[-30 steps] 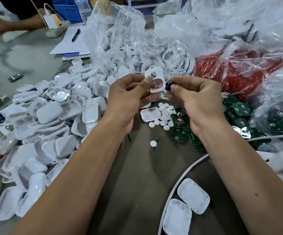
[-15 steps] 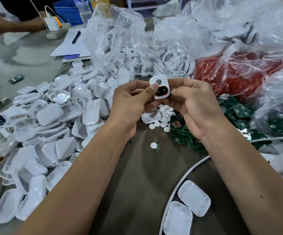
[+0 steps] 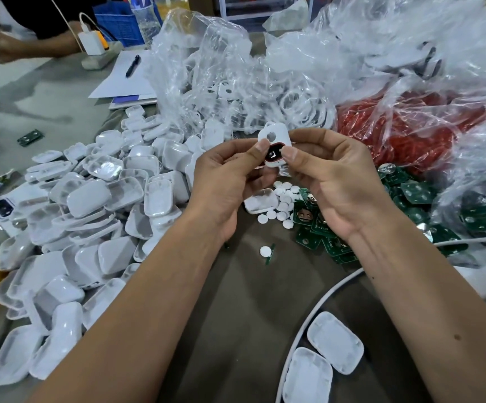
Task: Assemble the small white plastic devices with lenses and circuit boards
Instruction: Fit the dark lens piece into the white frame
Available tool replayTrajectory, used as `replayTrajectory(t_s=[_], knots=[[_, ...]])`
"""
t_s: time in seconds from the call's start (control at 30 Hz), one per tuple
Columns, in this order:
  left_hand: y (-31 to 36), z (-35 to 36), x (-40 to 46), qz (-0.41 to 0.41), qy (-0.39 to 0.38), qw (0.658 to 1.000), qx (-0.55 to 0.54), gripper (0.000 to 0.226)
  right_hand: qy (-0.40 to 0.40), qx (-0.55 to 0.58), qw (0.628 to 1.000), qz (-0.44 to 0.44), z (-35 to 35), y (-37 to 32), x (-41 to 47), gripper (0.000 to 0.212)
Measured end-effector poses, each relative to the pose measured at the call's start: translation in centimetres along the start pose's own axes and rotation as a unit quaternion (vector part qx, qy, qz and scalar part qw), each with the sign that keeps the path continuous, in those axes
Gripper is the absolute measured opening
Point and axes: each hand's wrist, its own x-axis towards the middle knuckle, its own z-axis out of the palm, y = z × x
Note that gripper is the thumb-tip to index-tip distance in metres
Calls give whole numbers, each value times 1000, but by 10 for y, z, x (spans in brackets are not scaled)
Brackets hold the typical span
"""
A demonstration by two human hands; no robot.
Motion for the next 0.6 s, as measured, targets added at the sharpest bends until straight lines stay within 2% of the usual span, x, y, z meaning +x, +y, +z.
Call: replayTrajectory(t_s=[0.13, 0.23, 0.4, 0.5, 0.6], knots=[[-4, 2, 2, 57, 12, 998, 10, 12, 48, -168, 980, -91, 1, 5, 1, 20], [-6, 4, -1, 76, -1, 996, 36, 12, 37, -253, 955, -152, 3, 7, 0, 19], [-7, 3, 2, 54, 3, 998, 31, 24, 7, -285, 939, -192, 6, 7, -1, 17], [-6, 4, 1, 18, -18, 1000, 14, 15, 5, -272, 942, -198, 5, 7, -1, 19], [-4, 4, 0, -6, -20, 1000, -13, 16, 7, -275, 939, -205, 6, 7, -2, 19]])
